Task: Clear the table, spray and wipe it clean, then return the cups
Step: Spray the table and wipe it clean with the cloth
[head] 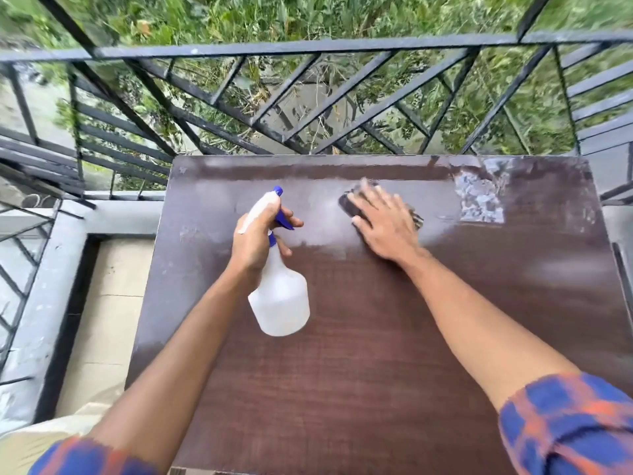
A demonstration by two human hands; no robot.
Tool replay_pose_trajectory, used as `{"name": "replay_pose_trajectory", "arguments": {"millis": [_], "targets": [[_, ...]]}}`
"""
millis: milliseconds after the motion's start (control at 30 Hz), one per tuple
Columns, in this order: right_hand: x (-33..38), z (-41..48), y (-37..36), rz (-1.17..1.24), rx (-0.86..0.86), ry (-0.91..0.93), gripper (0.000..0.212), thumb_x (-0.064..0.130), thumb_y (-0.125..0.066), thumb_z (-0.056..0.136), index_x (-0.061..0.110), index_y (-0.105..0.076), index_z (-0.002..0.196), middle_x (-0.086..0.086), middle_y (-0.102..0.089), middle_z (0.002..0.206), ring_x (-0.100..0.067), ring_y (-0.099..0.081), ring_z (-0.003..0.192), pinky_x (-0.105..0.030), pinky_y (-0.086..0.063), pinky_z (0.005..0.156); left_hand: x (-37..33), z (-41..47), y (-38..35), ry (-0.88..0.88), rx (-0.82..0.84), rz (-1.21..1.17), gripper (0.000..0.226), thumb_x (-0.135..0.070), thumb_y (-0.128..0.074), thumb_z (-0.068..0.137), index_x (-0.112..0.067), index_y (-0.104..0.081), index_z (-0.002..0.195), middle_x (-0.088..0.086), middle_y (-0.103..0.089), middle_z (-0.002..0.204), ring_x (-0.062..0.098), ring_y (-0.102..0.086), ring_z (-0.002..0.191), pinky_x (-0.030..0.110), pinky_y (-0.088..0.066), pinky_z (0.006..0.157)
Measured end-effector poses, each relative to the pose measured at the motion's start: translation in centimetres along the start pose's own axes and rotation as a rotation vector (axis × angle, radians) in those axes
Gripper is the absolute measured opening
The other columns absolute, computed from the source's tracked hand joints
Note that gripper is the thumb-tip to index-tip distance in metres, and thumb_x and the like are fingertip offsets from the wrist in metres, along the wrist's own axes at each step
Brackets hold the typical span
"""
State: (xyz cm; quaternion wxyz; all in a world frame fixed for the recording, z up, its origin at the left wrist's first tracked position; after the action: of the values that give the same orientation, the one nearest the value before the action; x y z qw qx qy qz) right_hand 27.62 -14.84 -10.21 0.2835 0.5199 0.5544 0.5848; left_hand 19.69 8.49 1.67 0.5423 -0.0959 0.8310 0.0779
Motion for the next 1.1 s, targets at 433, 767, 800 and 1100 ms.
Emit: {"name": "replay_pose_trajectory", "arguments": {"millis": [433,767,800,1100], "targets": [[2.0,-0.9,-0.3,0.164,-0.035,-0.547,0.064,0.054,-0.027,0.104,0.033,-0.01,0.162,0.001,0.011,0.169,-0.023,0.007,0.156,-0.051,0.006,0.124,1.4,-0.1,4.1,0.051,0.058,0.009,0.04,-0.036,-0.047,0.106,-0.003,-0.065,0.094,0.008,-0.076,0.089,0.028,-0.049,0.044,0.027,-0.045,0.049],[5.2,-6.8,-2.5,0.021,0.079,-0.186,0.059,0.05,-0.036,0.104,0.04,-0.016,0.16,0.009,-0.003,0.17,-0.018,-0.006,0.156,-0.045,-0.009,0.125,1.3,-0.2,6.0,0.041,0.131,0.018,0.041,-0.046,-0.053,0.097,-0.008,-0.067,0.089,0.011,-0.076,0.092,0.034,-0.053,0.057,0.032,-0.045,0.053],[2.7,-7.8,-2.1,0.008,0.065,-0.257,0.059,0.05,-0.035,0.105,0.04,-0.015,0.16,0.009,-0.002,0.17,-0.018,-0.006,0.156,-0.045,-0.009,0.125,1.1,-0.3,5.6,0.045,0.141,0.022,0.042,-0.048,-0.053,0.094,-0.008,-0.066,0.089,0.011,-0.076,0.093,0.031,-0.051,0.051,0.031,-0.045,0.053],[-3.6,-9.6,0.1,0.032,-0.078,-0.584,0.06,0.048,-0.034,0.103,0.027,-0.027,0.159,-0.007,-0.011,0.169,-0.032,-0.015,0.154,-0.056,-0.013,0.122,0.8,-1.5,-1.0,0.018,0.135,0.015,0.036,-0.039,-0.052,0.098,-0.007,-0.064,0.086,0.023,-0.071,0.094,0.016,-0.055,0.047,0.027,-0.045,0.045]]}}
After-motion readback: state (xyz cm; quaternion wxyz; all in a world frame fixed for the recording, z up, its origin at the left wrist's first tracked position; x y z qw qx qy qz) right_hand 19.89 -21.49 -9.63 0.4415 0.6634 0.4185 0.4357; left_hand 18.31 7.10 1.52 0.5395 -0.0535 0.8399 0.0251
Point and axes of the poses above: each hand's wrist, its own z-axis towards the middle knuckle, its own y-axis out of the back of the hand, x = y × z, the point moved 6 cm from there along z, towards the middle knuckle
